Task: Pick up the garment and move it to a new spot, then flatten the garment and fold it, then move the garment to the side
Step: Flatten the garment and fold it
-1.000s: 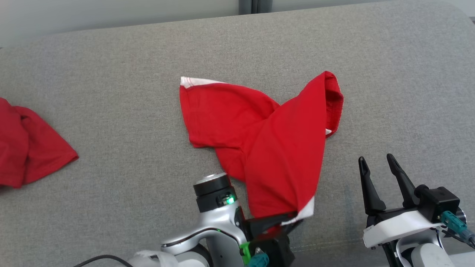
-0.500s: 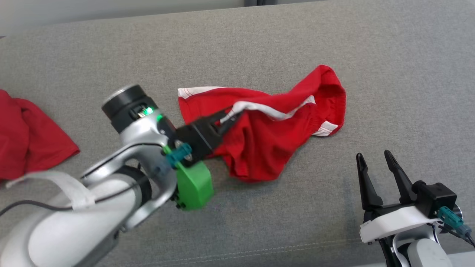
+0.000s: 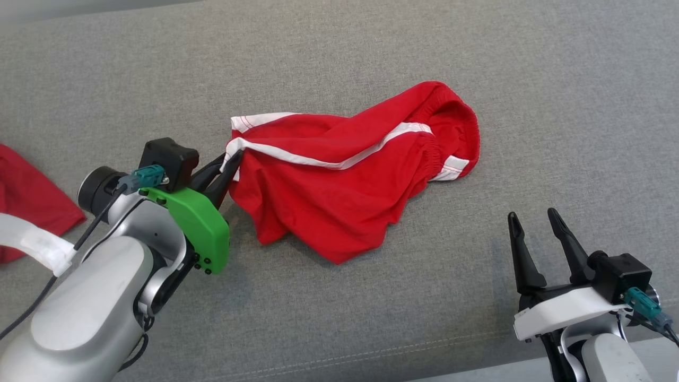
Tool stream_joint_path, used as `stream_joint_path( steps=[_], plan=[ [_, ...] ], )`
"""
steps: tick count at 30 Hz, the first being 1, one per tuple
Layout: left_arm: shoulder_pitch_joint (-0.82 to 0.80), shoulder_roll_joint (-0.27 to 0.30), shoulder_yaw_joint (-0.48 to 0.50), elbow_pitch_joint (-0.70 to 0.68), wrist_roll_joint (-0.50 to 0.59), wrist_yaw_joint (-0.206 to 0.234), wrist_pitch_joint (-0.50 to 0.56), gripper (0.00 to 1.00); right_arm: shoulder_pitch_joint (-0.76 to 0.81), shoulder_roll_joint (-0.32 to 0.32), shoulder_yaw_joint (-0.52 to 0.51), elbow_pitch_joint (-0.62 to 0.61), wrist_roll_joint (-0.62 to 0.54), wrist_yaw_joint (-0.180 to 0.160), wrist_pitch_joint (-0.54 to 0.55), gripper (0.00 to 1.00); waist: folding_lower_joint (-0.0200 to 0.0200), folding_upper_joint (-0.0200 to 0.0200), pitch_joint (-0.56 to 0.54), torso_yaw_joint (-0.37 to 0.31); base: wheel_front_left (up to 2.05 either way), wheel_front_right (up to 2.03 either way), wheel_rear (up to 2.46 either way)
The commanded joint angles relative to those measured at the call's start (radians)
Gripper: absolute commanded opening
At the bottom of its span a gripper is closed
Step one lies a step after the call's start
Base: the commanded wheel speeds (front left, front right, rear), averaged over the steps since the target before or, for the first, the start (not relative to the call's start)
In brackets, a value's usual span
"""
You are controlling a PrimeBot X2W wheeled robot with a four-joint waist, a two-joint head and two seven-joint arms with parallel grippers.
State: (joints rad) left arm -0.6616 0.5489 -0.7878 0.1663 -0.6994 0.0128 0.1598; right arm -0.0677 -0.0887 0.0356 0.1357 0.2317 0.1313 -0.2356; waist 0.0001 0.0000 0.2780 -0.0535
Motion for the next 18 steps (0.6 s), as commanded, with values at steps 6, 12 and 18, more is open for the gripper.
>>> stream_joint_path(
  steps=[6,12,18],
  plan=[
    [0.051,-0.044,0.036,0.097,-0.053,0.005,-0.091,0.85,-0.025,-0.015,0.006,-0.003,-0.001,-0.001,0.006,1.00,-0.0001,0.0000,0.006,0.012,0.00,0.00,0.00],
    [0.099,-0.065,0.076,0.153,-0.093,0.024,-0.174,1.00,-0.039,-0.026,0.005,-0.013,0.002,-0.001,0.012,1.00,-0.0001,0.0000,-0.004,0.024,0.00,0.00,0.00],
    [0.172,-0.080,0.133,0.171,-0.118,0.082,-0.289,1.00,-0.045,-0.031,0.003,-0.031,-0.003,-0.001,0.010,1.00,-0.0001,0.0000,-0.030,0.035,0.00,0.00,0.00]
  ],
)
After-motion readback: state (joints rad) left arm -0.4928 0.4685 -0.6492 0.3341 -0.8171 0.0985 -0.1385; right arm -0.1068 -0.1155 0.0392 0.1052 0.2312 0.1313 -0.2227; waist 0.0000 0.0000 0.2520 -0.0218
